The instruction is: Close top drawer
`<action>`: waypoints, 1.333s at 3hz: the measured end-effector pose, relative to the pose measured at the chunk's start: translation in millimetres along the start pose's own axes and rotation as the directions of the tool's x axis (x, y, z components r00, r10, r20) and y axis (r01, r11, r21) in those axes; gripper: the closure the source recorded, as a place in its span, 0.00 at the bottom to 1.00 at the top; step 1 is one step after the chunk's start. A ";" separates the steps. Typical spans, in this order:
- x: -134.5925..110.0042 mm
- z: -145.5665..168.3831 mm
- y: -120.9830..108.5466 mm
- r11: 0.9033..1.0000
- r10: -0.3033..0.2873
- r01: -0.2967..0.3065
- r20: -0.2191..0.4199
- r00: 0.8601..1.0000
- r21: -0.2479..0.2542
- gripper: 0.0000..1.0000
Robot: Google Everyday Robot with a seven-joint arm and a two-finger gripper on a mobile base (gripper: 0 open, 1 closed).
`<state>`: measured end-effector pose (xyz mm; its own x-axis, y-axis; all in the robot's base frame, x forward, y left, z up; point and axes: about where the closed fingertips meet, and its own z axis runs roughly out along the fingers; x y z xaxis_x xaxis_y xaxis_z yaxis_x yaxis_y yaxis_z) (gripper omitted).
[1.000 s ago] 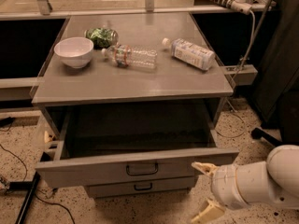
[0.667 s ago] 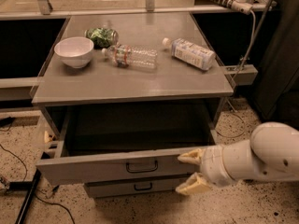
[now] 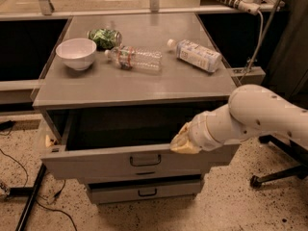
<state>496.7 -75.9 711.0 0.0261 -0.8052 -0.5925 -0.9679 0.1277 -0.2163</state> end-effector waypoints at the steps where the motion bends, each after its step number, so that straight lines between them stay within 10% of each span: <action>1: 0.4 10.6 -20.5 1.000 0.004 -0.004 -0.024 1.000 0.006 1.00; 4: 39.8 -26.1 7.6 0.995 0.040 -0.042 0.028 0.999 0.092 1.00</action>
Offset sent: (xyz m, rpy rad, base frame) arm 0.0777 -0.0440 -0.0451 -0.0301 0.0119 -0.1680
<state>483.9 -122.1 706.0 -0.0055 -0.7832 -0.6217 -0.9410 0.2145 -0.2618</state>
